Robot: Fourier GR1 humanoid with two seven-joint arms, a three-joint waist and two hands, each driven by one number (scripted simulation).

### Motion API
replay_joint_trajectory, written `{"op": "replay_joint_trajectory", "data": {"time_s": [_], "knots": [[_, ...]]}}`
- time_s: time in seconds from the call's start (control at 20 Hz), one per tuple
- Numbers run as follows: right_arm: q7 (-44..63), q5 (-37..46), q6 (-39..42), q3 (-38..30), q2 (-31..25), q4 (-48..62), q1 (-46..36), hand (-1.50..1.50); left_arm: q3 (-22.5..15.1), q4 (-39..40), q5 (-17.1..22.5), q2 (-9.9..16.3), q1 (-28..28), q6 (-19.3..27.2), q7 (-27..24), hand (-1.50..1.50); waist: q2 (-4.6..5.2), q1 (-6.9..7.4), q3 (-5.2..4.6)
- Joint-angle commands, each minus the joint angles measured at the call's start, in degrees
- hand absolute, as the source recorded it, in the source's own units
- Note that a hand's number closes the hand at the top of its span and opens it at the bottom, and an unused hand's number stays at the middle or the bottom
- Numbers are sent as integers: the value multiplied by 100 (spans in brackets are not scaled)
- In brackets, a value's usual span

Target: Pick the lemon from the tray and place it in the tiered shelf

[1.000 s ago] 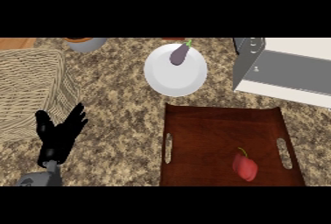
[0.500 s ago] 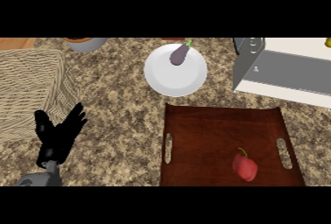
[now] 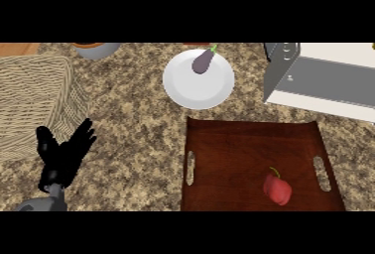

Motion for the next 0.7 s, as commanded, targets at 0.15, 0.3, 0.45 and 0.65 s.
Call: {"op": "replay_joint_trajectory", "data": {"time_s": [0.15, 0.3, 0.45, 0.65], "knots": [[164, -326, -271, -611, -954, 258, 352, -150, 101, 19, 33, 61, 33, -71, -19, 0, -9, -45, 0], [-67, -627, 129, -949, -1435, 664, 523, -150, 28, 117, 15, -117, 36, -52, -139, 0, 17, -9, 5], [-61, -819, 802, -1056, -1927, 784, 793, -150, -14, 81, -97, -115, -137, 87, 96, 0, 6, -49, 4], [-605, -1053, 1117, -1285, -2142, 1113, 1178, -150, -137, 175, -313, -284, -67, 214, -185, 0, 25, -10, 8]]}}
